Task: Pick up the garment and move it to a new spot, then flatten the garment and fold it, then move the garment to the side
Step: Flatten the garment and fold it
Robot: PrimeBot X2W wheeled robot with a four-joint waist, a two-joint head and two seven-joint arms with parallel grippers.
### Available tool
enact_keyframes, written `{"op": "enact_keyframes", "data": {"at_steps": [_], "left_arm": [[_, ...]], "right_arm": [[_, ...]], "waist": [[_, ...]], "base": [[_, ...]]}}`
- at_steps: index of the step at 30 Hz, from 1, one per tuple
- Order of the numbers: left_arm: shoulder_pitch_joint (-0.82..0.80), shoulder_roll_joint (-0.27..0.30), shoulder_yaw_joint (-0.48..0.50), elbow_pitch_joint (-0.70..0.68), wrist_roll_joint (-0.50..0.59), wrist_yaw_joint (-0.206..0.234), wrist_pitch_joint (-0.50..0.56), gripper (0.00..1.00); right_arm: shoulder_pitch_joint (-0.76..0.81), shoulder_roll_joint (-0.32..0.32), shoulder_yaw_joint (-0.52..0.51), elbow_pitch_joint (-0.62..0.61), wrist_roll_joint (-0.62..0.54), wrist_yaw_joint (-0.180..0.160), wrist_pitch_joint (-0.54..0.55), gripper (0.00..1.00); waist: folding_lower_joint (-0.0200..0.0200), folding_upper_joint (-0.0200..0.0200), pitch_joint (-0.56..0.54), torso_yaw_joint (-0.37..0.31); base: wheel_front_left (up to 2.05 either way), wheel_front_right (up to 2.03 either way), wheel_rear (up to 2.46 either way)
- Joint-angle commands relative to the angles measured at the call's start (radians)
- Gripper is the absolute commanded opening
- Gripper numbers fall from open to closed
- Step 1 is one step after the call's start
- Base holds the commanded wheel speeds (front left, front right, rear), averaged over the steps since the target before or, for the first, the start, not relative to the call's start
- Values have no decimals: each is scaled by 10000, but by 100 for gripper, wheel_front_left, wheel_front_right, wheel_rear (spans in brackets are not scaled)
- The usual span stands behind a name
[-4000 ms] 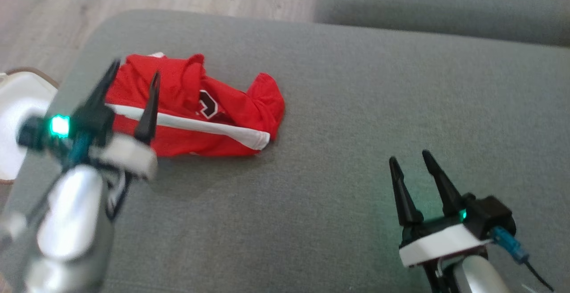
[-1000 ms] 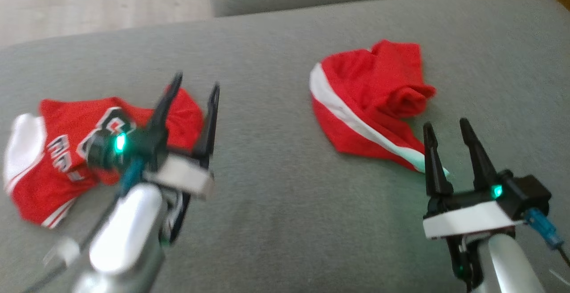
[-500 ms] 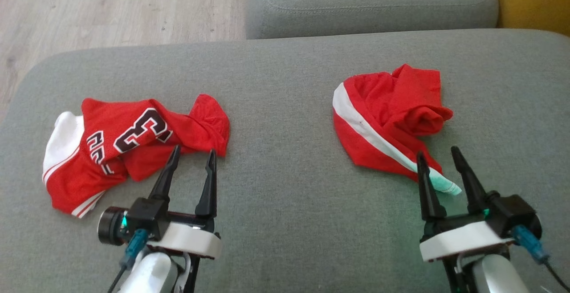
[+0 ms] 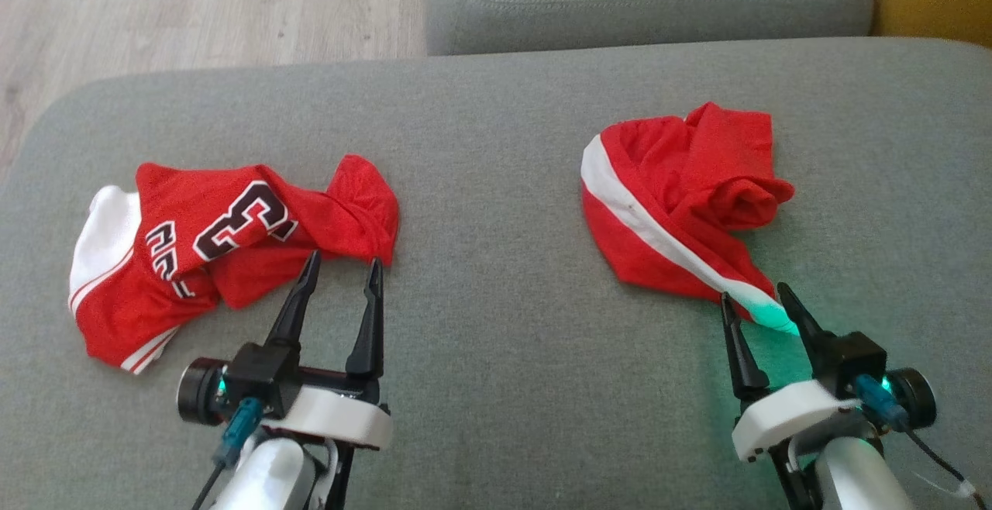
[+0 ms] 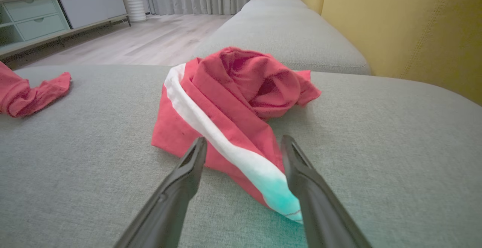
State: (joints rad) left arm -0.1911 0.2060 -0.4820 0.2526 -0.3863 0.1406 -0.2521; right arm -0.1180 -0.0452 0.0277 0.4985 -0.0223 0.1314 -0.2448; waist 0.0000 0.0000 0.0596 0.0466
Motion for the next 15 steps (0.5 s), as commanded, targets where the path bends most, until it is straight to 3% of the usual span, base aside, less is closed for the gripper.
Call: {"op": "enact_keyframes", "data": {"at_steps": [1,11,12,13,15], "left_arm": [[-526,34,433,-259,22,-31,-96,100],[-802,-72,502,-249,84,-149,-96,100],[-819,-84,511,-242,95,-157,-96,100],[-835,-95,518,-226,107,-166,-96,100],[-871,-115,537,-189,126,-179,-96,100]], "right_arm": [[-496,-50,171,-60,-165,-7,49,100],[-1440,-50,-387,1263,-715,-7,388,100],[-1529,-50,-370,1403,-726,-7,448,45],[-1609,-50,-361,1512,-756,-7,474,0],[-1712,-50,-386,1659,-808,-7,459,0]], "waist": [[0,0,107,58],[0,0,679,283],[0,0,715,287],[0,0,741,285],[0,0,770,253]], "base": [[0,0,0],[0,0,0],[0,0,0],[0,0,0],[0,0,0]]}}
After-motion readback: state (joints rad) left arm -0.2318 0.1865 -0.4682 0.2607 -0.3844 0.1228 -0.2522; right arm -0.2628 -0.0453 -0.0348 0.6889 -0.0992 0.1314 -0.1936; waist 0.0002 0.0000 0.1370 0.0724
